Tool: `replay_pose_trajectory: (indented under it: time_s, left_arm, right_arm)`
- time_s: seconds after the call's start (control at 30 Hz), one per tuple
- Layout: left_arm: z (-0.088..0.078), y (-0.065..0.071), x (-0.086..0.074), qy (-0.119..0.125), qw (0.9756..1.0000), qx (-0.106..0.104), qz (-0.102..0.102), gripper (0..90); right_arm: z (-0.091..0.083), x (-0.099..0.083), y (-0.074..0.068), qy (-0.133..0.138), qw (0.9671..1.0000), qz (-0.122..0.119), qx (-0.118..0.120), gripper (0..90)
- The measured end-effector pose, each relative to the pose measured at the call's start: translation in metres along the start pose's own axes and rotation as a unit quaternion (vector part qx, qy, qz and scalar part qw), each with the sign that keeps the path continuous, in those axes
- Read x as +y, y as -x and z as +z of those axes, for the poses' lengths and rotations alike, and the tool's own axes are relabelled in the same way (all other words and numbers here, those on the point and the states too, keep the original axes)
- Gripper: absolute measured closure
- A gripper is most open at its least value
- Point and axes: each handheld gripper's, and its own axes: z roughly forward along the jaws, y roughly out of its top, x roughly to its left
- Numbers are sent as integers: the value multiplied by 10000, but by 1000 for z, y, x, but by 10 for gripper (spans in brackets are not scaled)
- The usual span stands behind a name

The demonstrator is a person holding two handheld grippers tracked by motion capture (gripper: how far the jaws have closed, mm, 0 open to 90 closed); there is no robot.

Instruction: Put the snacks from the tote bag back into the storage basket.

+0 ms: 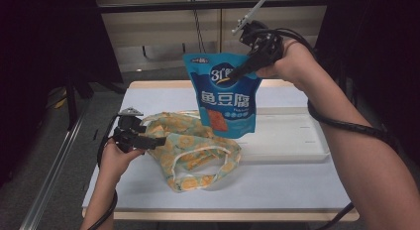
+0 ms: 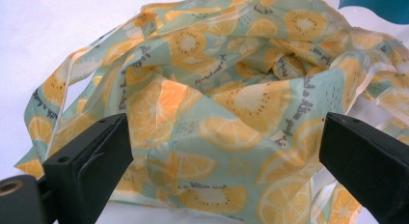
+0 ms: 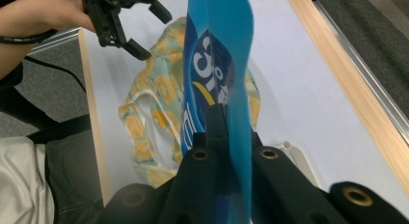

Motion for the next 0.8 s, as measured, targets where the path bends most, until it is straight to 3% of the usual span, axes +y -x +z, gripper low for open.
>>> replay_pose_trajectory:
  time_s: [0.07,0.13,0.43,0.8]
  left_arm:
    - [0,0,1,-22,10000,4,86,44]
    - [2,0,0,12,10000,-10,-15,44]
    - [3,0,-1,-45,10000,-24,44,44]
    - [2,-1,-4,-61,10000,12,-34,44]
  right_arm:
    - [-3,-6,3,-5,10000,21,-49,900]
    - [-5,-10,4,-14,10000,31,-87,900]
    - [-11,-31,15,-48,9999,138,-45,900]
    - [-14,-53,27,-78,9997,177,-129,900]
